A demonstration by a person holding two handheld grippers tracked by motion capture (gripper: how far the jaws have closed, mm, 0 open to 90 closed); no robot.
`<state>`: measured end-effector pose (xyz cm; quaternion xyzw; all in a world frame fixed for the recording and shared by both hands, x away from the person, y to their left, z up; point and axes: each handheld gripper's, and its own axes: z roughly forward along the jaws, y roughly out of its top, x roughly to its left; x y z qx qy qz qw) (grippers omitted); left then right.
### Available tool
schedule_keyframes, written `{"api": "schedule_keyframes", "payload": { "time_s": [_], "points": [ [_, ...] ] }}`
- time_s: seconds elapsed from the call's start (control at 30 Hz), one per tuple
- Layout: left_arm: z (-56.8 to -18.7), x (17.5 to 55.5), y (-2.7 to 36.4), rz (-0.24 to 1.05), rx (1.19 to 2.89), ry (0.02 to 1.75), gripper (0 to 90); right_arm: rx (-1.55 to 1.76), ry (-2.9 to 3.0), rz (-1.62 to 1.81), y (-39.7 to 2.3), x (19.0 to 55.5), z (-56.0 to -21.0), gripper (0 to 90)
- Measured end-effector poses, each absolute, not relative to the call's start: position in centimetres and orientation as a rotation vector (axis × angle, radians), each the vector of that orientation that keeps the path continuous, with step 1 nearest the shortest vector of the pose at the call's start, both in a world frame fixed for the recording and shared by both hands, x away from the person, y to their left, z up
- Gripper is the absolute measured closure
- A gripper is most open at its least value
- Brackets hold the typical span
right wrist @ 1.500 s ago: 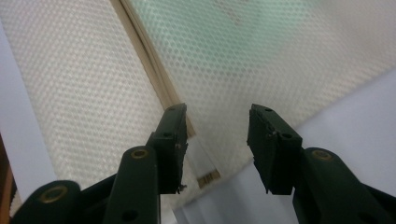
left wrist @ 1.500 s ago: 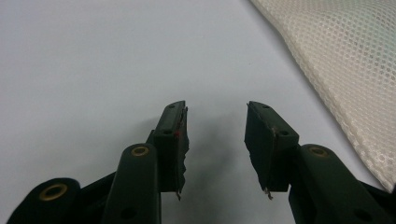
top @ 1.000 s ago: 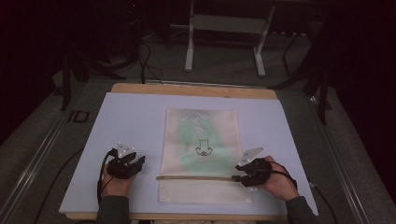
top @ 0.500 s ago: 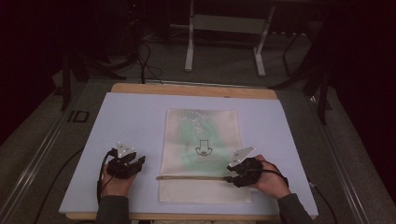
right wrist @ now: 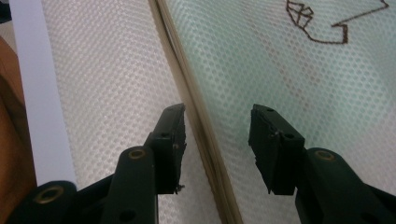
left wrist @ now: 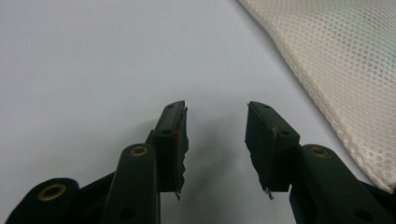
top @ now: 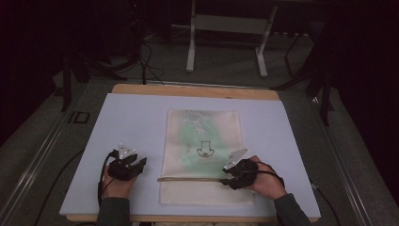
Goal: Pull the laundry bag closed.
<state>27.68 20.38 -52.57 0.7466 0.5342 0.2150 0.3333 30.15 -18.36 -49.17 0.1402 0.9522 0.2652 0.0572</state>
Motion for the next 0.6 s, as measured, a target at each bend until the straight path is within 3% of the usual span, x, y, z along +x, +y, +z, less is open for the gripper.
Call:
{"api": "schedule_keyframes", "payload": {
  "time_s": [0.6],
  "points": [
    [-52.5, 27.7, 20.4, 0.561, 1.948, 1.393, 57.7, 0.357, 2.906, 0.822, -16.0, 30.2, -49.2, 55.3]
  ]
}}
